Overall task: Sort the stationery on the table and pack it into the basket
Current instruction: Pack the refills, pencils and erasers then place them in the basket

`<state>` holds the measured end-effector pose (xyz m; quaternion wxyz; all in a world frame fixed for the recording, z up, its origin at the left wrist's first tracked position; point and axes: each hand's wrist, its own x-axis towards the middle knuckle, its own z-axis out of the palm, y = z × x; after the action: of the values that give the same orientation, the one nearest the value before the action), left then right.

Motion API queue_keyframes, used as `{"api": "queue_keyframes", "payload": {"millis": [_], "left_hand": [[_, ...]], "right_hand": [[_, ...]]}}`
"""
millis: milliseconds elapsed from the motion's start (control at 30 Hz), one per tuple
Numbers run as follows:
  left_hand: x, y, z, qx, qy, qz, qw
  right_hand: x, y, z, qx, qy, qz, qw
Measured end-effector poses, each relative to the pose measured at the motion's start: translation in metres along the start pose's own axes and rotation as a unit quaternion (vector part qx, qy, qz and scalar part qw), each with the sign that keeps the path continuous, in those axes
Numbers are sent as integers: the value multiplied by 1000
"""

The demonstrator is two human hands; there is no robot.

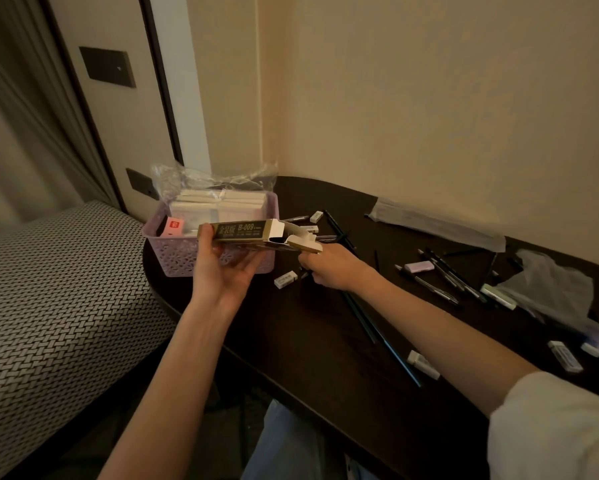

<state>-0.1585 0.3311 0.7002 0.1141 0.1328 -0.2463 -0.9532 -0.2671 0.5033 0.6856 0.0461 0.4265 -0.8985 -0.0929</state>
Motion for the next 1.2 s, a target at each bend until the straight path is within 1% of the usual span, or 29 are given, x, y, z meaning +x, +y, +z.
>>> {"api": "queue_keyframes", "payload": {"millis": [67, 133, 200, 267, 300, 333, 367, 433, 467, 500, 533, 567, 633, 733, 833, 900, 967, 1133, 1200], "left_hand": [[-1, -2, -1, -1, 0, -12, 1000], [-1, -4, -2, 0, 3, -21, 1000], [-2, -6, -3, 6, 3, -26, 1000], [-4, -8, -3, 17, 1, -30, 999], [-4, -9, -3, 24, -3, -32, 999], [-4, -11, -3, 31, -7, -37, 999], [-5, -13, -2, 35, -9, -42, 998], [-7, -20, -1, 39, -3, -52, 998], [-9, -24, 0, 39, 1, -55, 998], [-11, -29, 0, 40, 5, -58, 997], [-12, -32, 0, 42, 7, -61, 997], [-12, -36, 0, 46, 8, -63, 997], [-13, -43, -1, 47, 14, -73, 996], [-12, -51, -3, 42, 22, -84, 995], [-13, -57, -3, 50, 21, -90, 994], [-14, -60, -3, 54, 21, -96, 994], [-15, -63, -2, 57, 23, -104, 993], [-17, -66, 2, 64, 19, -118, 991], [-18, -66, 2, 72, 14, -123, 990]], "right_hand": [[-1, 2, -2, 3, -2, -12, 1000], [-7, 2, -8, 39, 38, -8, 998], [-19, 3, -17, 77, 127, 16, 989], [-35, 2, -23, 100, 264, 33, 959], [-44, -1, -27, 122, 333, 44, 934], [-54, -5, -31, 161, 398, 63, 901], [-64, -11, -37, 210, 459, 82, 860], [-86, -24, -52, 316, 565, 97, 756], [-98, -29, -60, 356, 604, 89, 708], [-110, -34, -67, 379, 632, 75, 672], [-120, -39, -71, 388, 652, 58, 649], [-130, -43, -75, 390, 663, 41, 638], [-146, -50, -74, 386, 668, 13, 636], [-160, -61, -66, 375, 664, -11, 646], [-165, -66, -57, 362, 645, -28, 673], [-165, -66, -51, 362, 623, -20, 693], [-162, -64, -42, 364, 593, -4, 719], [-158, -57, -25, 340, 471, 3, 814], [-159, -53, -20, 327, 438, 4, 837]]}}
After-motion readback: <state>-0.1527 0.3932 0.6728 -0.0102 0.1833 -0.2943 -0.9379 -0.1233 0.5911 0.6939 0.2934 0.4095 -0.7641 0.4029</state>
